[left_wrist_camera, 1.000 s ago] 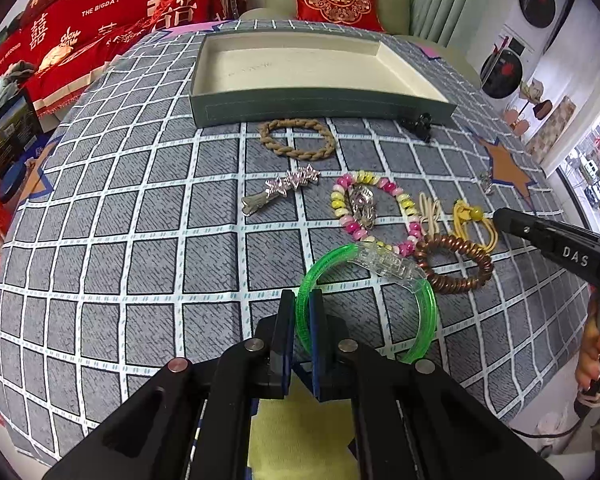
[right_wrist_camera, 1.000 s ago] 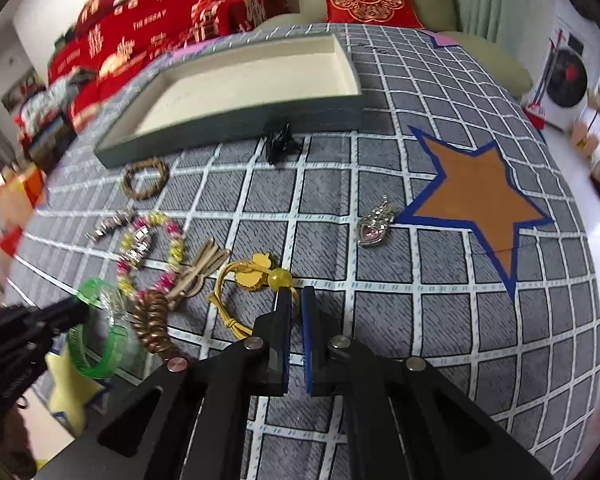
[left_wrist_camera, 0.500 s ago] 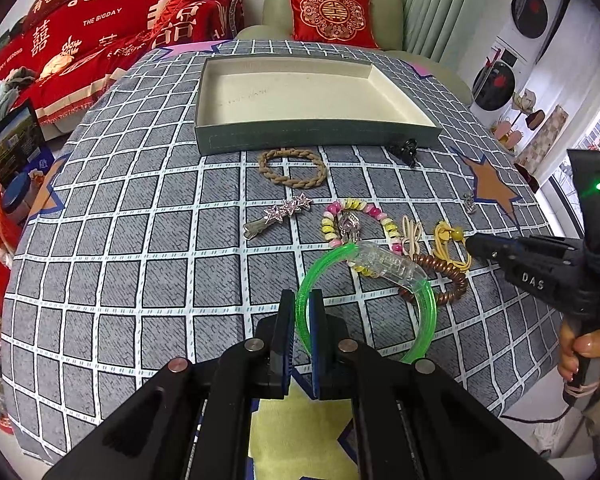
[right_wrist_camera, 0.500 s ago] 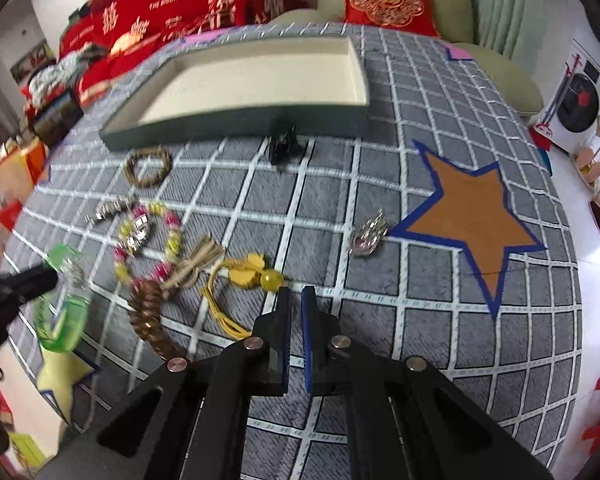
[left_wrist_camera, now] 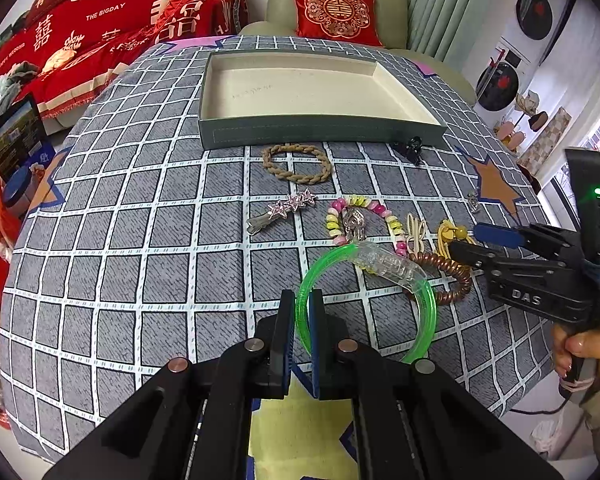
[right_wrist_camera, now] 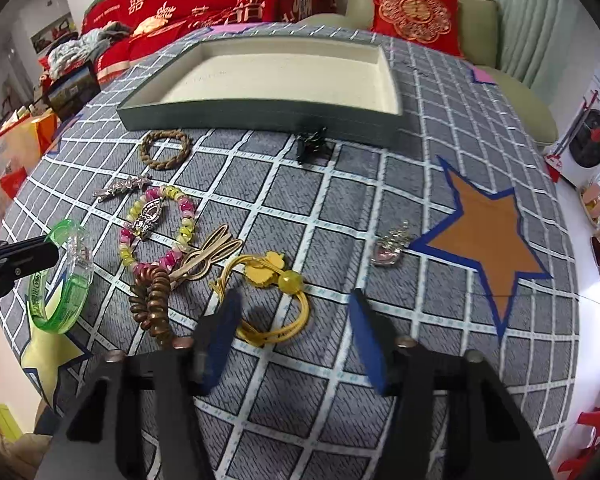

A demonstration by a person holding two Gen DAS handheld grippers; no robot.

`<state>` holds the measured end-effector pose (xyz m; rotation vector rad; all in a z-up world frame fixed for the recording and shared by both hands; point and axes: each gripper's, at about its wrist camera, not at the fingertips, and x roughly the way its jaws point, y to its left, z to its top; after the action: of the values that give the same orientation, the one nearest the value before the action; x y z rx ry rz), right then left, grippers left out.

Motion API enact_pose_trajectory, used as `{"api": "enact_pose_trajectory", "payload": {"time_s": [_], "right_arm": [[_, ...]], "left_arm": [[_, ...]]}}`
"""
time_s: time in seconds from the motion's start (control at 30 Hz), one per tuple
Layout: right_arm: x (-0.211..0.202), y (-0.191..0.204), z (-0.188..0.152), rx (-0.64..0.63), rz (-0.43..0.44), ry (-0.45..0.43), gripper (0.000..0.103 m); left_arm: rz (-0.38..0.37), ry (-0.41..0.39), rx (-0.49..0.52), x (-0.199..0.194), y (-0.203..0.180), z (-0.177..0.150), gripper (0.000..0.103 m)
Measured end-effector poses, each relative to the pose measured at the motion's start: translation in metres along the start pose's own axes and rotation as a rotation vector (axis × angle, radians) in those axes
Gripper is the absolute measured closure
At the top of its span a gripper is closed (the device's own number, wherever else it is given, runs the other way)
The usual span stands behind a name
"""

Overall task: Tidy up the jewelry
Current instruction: 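Grasp the green bangle with the left tool while the right tool grasps the yellow flower hair tie, then carry both items into the tray and open both tools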

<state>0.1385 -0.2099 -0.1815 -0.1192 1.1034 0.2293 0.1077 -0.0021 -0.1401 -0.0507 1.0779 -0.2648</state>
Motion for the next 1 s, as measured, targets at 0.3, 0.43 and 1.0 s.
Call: {"api": "enact_pose_trajectory", "payload": {"time_s": [0.3, 0.43, 1.0], "right_arm": [[0.005, 0.01, 0.008, -0.05, 0.004, 0.009, 0.089], [-0.004, 0.002, 0.004, 0.012, 0.023, -0.013, 0.089], [-0.1, -0.026, 0.1, 0.097, 0.1, -0.231, 0.089]], "left_arm": [[-0.001, -0.005, -0.007, -0.003, 0.003, 0.001, 0.086], [-0.006, -0.014, -0.002, -0.006, 0.002, 0.004, 0.086], [-0.019, -0.143, 0.022, -0.043, -0.003, 0.102, 0.086]]}}
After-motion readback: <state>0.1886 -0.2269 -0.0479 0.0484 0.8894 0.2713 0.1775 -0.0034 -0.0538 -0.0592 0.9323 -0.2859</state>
